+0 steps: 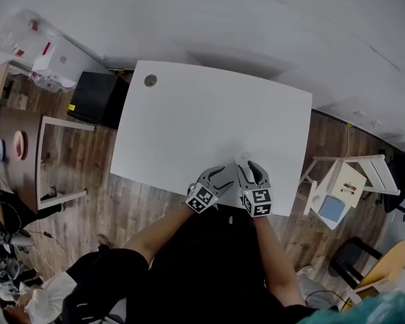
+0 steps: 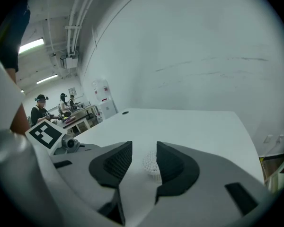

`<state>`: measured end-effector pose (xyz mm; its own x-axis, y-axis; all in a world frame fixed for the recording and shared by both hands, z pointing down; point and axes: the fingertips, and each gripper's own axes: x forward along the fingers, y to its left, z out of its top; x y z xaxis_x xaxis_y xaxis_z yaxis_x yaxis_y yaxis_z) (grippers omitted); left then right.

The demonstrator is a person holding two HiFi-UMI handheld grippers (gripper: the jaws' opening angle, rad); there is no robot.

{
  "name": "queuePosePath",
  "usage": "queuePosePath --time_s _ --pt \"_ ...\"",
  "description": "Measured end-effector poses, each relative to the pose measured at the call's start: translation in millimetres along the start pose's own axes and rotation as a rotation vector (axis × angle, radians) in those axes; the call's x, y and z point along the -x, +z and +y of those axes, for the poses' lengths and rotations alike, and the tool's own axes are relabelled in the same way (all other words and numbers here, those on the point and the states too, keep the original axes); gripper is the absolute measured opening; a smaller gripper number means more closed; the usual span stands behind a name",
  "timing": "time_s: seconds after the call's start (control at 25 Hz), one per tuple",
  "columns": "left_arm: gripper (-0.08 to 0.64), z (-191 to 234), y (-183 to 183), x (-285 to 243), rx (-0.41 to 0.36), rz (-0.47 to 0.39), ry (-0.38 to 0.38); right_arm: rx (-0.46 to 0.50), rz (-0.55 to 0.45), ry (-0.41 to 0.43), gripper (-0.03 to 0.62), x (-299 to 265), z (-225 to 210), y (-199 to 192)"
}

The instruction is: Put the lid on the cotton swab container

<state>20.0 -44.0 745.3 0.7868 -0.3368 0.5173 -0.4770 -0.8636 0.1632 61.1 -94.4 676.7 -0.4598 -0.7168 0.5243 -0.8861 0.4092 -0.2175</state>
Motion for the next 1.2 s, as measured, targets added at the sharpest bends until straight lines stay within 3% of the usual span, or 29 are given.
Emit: queuePosePath --time_s 0.2,0.4,0.48,0.56,0.6,0.8,1.0,1.2 --pt "0.268 -13 38 41 0.037 -0.093 0.045 -0.047 -0.03 -0.029 0.152 38 17 -3" --pt "0.232 -44 64 94 0.074 -0.179 0.024 -0.104 -0.105 -0.084 0.152 85 51 2" --pt "0.167 -57 67 113 0.052 -0.188 0.022 -0.11 -0.145 -0.097 0.152 101 68 7" --pt "0.046 -67 67 130 0.048 -0.207 0.038 -0.113 -0.174 -0.102 0.153 115 85 10" --pt "0.028 -71 68 139 0.055 -0.22 0.048 -0.115 -0.185 -0.102 0.152 122 92 12" --pt "0.014 -90 64 175 0.119 -0.253 0.074 -0.116 -0.221 -0.108 0.152 158 126 16" --pt "0.014 -121 82 210 0.137 -0.322 0.053 -0.125 -0.246 -0.119 0.152 194 149 14" --pt "0.014 -134 103 228 0.158 -0.361 0.101 -0.08 -0.237 -0.1 0.15 219 161 14"
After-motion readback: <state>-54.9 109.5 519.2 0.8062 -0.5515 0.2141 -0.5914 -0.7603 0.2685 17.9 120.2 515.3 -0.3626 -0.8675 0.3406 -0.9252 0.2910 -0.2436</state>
